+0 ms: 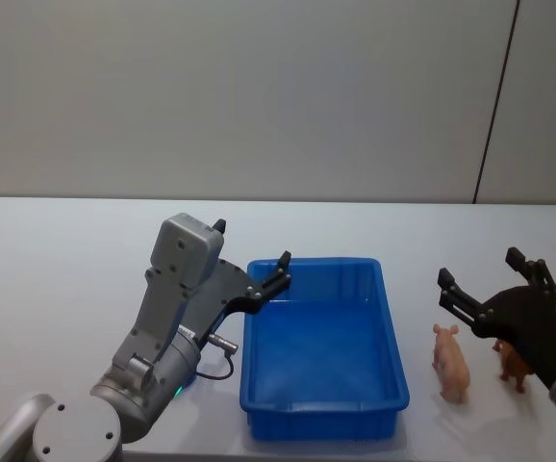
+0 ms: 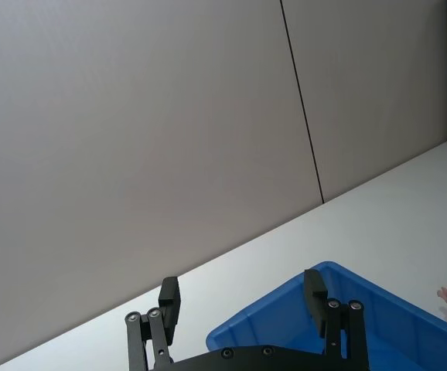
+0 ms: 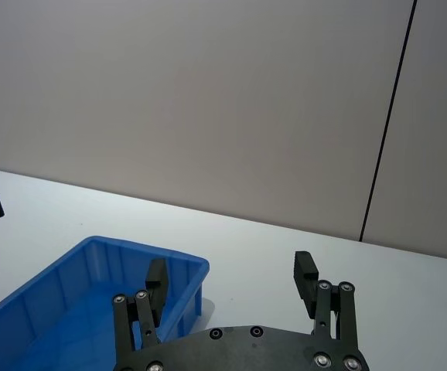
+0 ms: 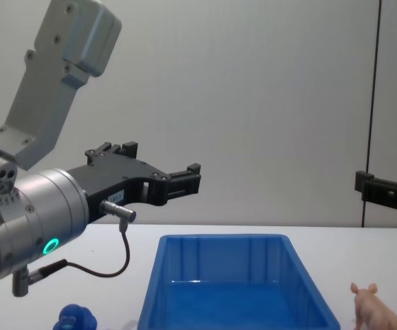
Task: Pick up the two dolls from the table and place them into the box.
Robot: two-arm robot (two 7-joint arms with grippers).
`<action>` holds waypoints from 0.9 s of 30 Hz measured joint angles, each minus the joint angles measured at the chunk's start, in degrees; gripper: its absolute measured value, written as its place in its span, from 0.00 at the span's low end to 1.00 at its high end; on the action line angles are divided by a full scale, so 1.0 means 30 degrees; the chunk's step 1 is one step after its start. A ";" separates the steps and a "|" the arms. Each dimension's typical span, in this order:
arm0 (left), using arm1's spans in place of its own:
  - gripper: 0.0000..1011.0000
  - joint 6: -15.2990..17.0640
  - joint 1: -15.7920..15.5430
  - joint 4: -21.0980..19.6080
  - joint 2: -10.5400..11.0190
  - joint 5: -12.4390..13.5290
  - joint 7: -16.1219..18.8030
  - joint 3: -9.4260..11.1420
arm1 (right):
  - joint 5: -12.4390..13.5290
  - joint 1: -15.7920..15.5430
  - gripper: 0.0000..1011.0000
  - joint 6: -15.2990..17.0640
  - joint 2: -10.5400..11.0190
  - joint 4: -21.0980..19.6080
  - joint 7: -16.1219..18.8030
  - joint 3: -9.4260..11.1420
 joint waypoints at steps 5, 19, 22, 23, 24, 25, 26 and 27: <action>0.99 0.0000 0.0000 0.0001 0.0000 0.0000 0.0000 -0.0001 | 0.0000 -0.0001 0.99 0.0001 0.0000 0.0001 0.0000 0.0000; 0.99 0.0000 0.0000 0.0000 0.0000 0.0000 -0.0001 -0.0001 | 0.0000 -0.0001 0.99 0.0000 0.0001 0.0000 0.0000 0.0002; 0.99 0.0000 0.0000 0.0000 0.0001 0.0000 0.0000 -0.0001 | 0.0000 0.0003 0.99 0.0000 0.0000 0.0000 0.0007 0.0011; 0.99 0.0000 0.0000 0.0001 0.0000 0.0000 -0.0001 -0.0001 | 0.0001 0.0012 0.99 0.0000 0.0000 0.0007 0.0011 0.0018; 0.99 0.0000 0.0000 0.0000 0.0000 0.0000 0.0000 -0.0001 | 0.0003 0.0053 0.99 0.0000 0.0007 0.0052 0.0052 0.0041; 0.99 0.0000 0.0000 0.0000 0.0000 0.0000 0.0000 -0.0002 | 0.0008 0.0069 0.99 0.0000 0.0014 0.0084 0.0082 0.0054; 0.99 0.0000 0.0000 0.0001 0.0000 0.0000 0.0000 0.0000 | 0.0043 0.0136 0.99 0.0002 0.0039 0.0176 0.0171 0.0101; 0.99 0.0000 0.0000 0.0001 0.0000 0.0000 0.0000 -0.0001 | 0.0066 0.0172 0.99 0.0010 0.0054 0.0223 0.0213 0.0133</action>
